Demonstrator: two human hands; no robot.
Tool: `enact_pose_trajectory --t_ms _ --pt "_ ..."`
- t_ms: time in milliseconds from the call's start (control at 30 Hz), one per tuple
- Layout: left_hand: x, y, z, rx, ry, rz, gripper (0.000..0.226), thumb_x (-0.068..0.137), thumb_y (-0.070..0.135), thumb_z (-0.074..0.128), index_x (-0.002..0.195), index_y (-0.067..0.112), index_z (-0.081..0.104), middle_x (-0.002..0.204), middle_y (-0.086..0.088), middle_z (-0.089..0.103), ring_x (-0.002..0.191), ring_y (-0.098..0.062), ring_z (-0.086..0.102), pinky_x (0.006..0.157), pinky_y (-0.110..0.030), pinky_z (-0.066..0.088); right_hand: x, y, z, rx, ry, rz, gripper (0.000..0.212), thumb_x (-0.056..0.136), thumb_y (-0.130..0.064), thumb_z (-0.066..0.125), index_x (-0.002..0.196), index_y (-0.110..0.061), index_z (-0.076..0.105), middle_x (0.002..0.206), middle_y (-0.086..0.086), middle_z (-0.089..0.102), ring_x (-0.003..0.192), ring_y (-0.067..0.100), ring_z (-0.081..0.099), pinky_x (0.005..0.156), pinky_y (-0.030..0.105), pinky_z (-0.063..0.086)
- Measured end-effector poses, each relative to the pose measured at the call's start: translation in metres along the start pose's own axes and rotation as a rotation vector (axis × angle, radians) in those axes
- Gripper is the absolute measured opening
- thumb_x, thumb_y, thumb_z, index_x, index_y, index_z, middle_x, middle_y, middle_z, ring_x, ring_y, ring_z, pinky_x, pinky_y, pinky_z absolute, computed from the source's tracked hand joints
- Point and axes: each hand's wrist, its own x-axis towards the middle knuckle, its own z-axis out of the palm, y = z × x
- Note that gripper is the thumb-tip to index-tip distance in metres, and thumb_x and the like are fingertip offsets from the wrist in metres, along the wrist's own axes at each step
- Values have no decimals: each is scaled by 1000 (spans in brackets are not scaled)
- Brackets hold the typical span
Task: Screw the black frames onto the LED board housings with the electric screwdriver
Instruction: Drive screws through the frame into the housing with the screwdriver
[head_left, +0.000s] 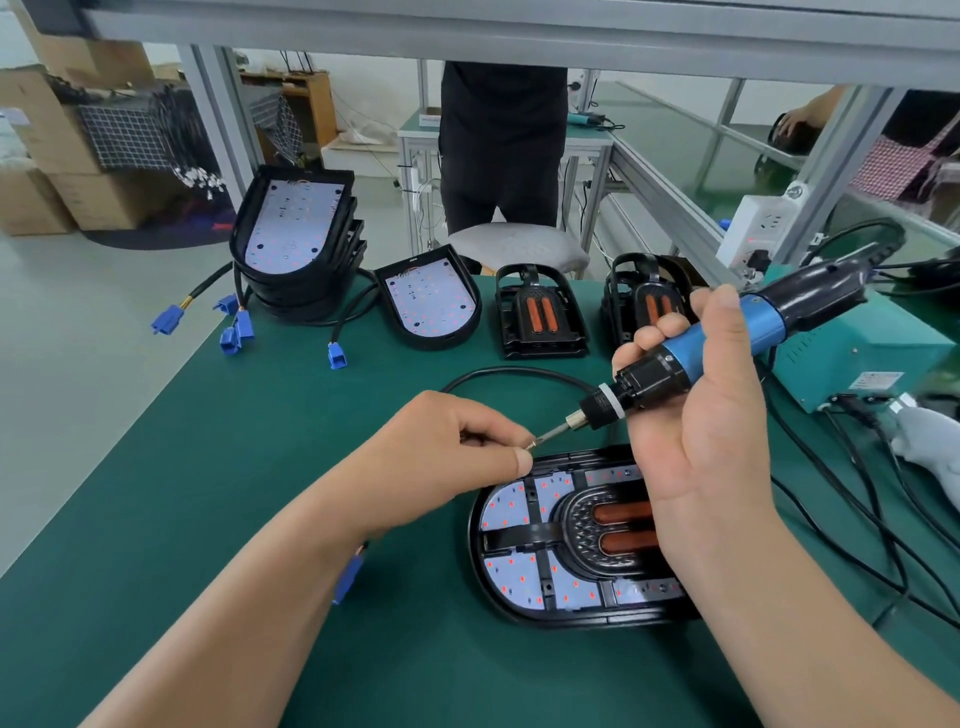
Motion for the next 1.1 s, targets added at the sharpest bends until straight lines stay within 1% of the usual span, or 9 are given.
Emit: enact_pose_trajectory --t_ms 67,200,233,300,367,433,533,733,1100 --pt "-1 -1 -7 8 -61 -39 13 86 27 84 97 33 85 100 7 81 97 -11 75 95 -32 56 2 -2 -1 10 1 12 23 101 -34 70 111 -17 57 84 -1 57 75 15 58 77 32 52" --pt "-3 1 -12 74 -146 -62 15 85 32 78 98 29 85 99 -5 81 94 -26 73 98 -50 55 1 -5 0 19 -76 34 18 103 -27 68 114 -17 58 82 -2 57 72 15 56 76 32 52" --pt "-2 0 -14 90 -162 -69 15 87 32 77 98 28 85 98 -4 81 89 -25 72 92 -46 56 0 -4 1 7 -96 35 17 103 -26 66 115 -18 57 81 -2 56 71 15 55 75 32 51" --pt "-2 -2 -16 107 -185 -89 10 92 28 77 97 24 85 81 10 78 70 -2 63 71 -19 49 -3 -3 2 -23 -139 32 14 104 -22 63 115 -19 57 80 -2 55 70 14 54 73 30 51" --pt "-1 -3 -18 116 -184 -116 11 96 25 75 96 20 84 63 20 65 55 4 50 55 -10 37 -6 -1 4 -47 -180 31 12 104 -19 60 116 -19 56 80 -2 53 70 14 53 73 30 49" --pt "-1 -4 -18 117 -176 -133 12 97 27 75 96 20 84 61 18 59 56 -6 42 54 -20 35 -8 1 6 -82 -198 19 13 104 -17 58 117 -18 55 79 -1 52 70 15 51 73 30 48" --pt "0 -5 -17 107 -181 -144 11 96 29 75 97 23 84 69 8 58 68 -20 38 63 -33 31 -10 1 8 -128 -214 -6 13 104 -14 56 117 -16 54 78 0 51 70 16 50 73 31 47" --pt "2 -9 -16 62 -185 -144 11 97 24 74 96 21 85 63 19 60 55 -1 42 53 -14 35 -12 3 8 -185 -243 -28 17 101 -13 59 116 -14 54 78 1 51 71 17 49 74 32 47" --pt "1 -9 -15 52 -183 -141 11 96 23 75 94 20 85 58 16 53 52 -5 37 50 -16 32 -14 4 9 -227 -265 -68 19 100 -12 60 118 -14 54 78 2 51 72 19 50 76 35 46"
